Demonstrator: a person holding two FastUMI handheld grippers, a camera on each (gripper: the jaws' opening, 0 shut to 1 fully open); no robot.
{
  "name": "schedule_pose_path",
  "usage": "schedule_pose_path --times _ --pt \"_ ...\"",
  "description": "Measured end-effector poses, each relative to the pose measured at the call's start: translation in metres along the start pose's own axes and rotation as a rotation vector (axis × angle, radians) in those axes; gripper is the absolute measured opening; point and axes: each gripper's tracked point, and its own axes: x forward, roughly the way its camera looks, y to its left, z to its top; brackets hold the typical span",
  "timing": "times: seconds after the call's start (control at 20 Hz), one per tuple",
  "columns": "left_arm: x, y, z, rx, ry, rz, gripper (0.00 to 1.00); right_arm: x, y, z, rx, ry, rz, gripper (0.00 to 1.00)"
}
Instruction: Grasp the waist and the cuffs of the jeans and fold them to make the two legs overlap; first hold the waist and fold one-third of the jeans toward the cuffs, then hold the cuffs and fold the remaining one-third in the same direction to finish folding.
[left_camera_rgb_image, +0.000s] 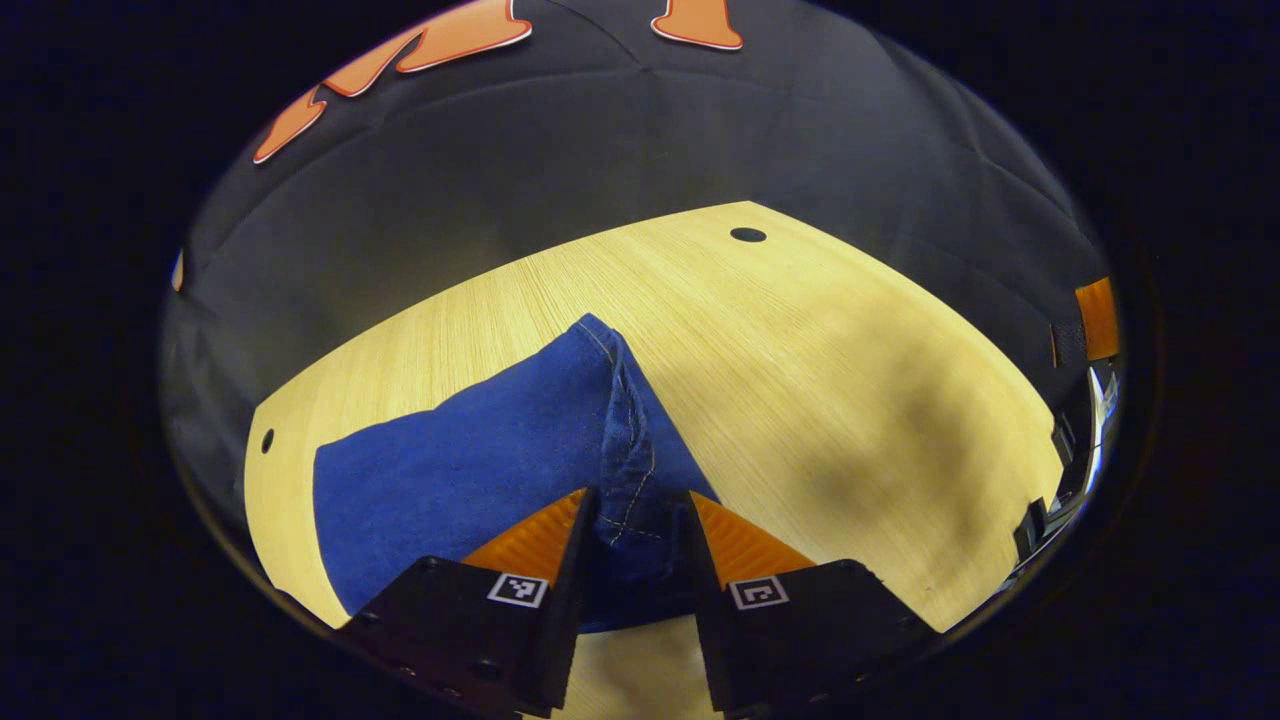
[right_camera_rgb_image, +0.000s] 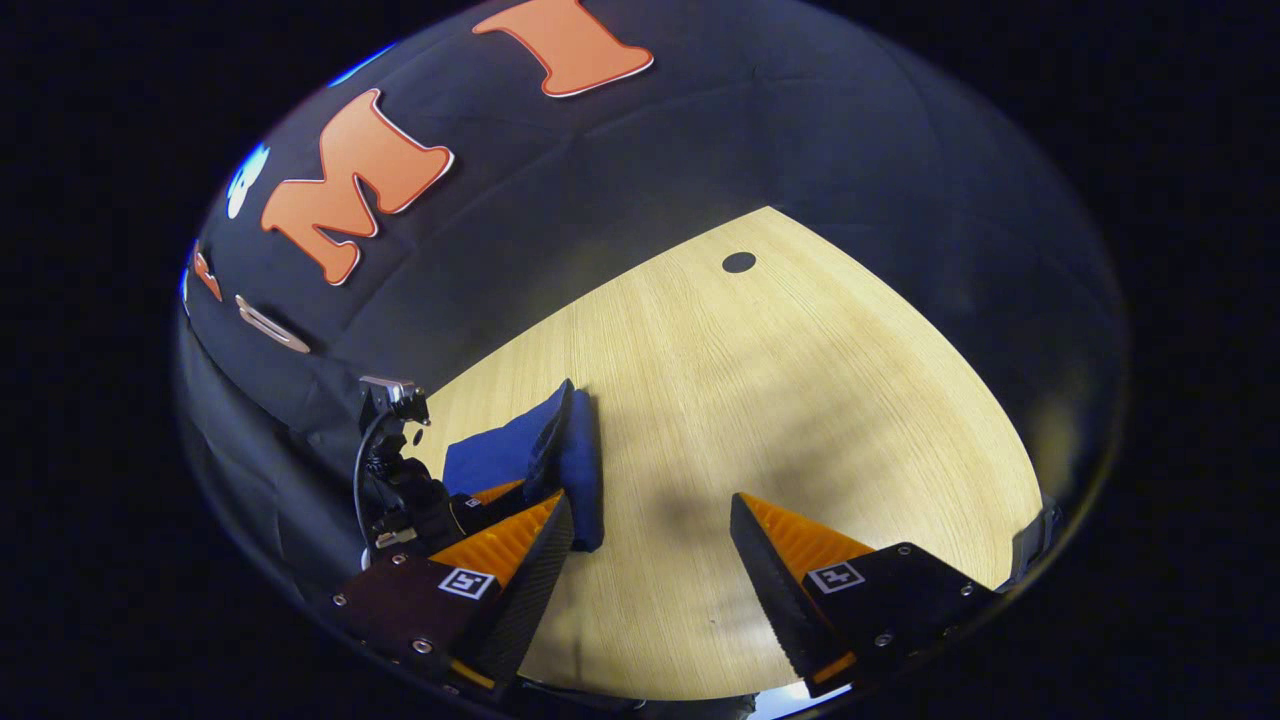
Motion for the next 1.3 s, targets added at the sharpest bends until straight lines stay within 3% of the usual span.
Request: schedule_pose_path --times 0.05,0.1,0.2,0.35,0.45,0.75,0.95,1.3 --pt "-0.001 -0.015 -0.003 -0.039 0.005 -0.071 0.52 0.000 0.000 0.001 -0.002 -0.002 -0.002 0.98" --pt "-0.014 -0.026 -0.001 -0.069 0.001 -0.123 0.67 0.000 -0.001 0.002 -0.002 -0.003 -0.007 0.98" --pt "-0.020 -0.033 0.005 -0.085 -0.029 -0.159 0.99 0.000 -0.004 0.000 -0.001 -0.001 -0.017 0.98" --pt "-0.057 -0.032 0.018 -0.205 -0.071 -0.239 0.99 -0.003 0.006 0.004 0.001 -0.016 -0.008 0.98" --pt "-0.079 -0.010 0.029 -0.269 -0.112 -0.239 0.99 -0.002 0.018 0.005 0.004 -0.028 0.004 0.98" --pt "-0.168 0.088 0.058 -0.306 -0.277 -0.124 0.98 -0.009 0.062 0.014 -0.073 -0.099 -0.019 0.98" --pt "-0.227 0.141 0.062 -0.288 -0.397 -0.037 0.98 -0.020 0.111 0.036 -0.131 -0.195 0.010 0.97" --pt "-0.330 0.243 0.068 -0.241 -0.604 0.237 0.98 -0.051 0.189 0.068 -0.248 -0.425 0.020 0.97"
